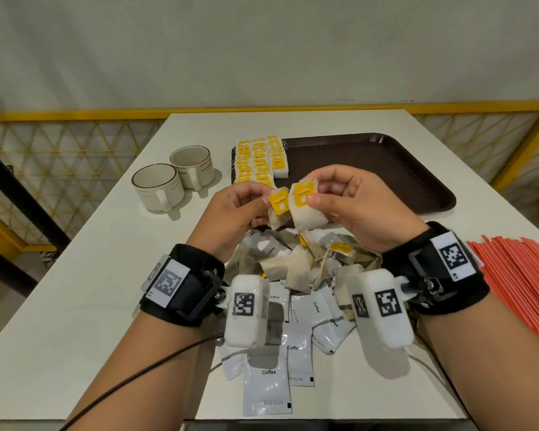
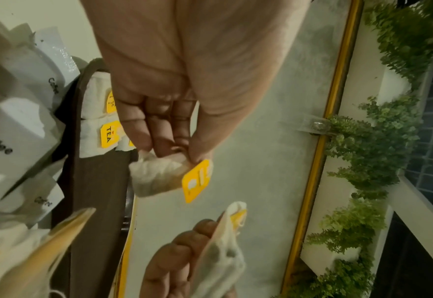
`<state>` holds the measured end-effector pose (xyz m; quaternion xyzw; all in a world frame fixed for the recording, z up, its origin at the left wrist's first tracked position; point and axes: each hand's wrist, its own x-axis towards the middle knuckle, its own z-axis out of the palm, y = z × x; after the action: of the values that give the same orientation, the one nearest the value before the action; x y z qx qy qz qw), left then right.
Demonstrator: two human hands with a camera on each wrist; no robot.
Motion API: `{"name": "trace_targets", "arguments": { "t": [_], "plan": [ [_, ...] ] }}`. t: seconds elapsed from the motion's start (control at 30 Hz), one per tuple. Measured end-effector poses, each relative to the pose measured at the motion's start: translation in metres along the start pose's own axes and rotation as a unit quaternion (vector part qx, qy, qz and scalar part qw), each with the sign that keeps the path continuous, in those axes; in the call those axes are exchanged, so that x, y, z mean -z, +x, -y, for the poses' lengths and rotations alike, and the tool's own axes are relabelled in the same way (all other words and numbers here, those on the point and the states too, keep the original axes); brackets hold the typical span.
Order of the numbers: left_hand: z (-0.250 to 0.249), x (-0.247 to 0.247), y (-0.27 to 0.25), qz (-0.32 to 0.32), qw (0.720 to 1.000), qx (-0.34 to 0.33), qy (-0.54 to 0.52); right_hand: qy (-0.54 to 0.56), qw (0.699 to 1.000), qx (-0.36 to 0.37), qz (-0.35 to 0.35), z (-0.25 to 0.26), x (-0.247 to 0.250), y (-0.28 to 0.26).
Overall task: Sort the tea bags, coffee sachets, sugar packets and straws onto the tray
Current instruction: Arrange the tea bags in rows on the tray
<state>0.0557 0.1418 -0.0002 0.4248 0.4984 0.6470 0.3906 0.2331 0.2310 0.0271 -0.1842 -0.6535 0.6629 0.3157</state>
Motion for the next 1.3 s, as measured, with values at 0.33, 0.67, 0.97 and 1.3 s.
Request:
{"name": "trace_targets", "arguments": {
  "t": [0.33,0.67,0.97,1.3],
  "plan": [
    [-0.006,-0.004,-0.005,0.022,0.999,-0.016,0.019,-0.024,0.999,-0.016,-0.021,-0.012,-0.015,-0.005],
    [-0.01,-0.008,-0.009,0.043,0.999,-0.025,0.019,-0.03,0.999,-0.024,-0.017,-0.007,-0.014,-0.004],
    [-0.006,0.0,-0.004,-0.024,0.997,-0.018,0.068,-0.359,0.927,-0.072,0.08,0.015,0.022,-0.023],
    [-0.003,-0.004,-0.005,-0.037,0.998,0.006,0.058,-0.326,0.938,-0.04,0.114,0.016,0.014,-0.027]
  ]
}}
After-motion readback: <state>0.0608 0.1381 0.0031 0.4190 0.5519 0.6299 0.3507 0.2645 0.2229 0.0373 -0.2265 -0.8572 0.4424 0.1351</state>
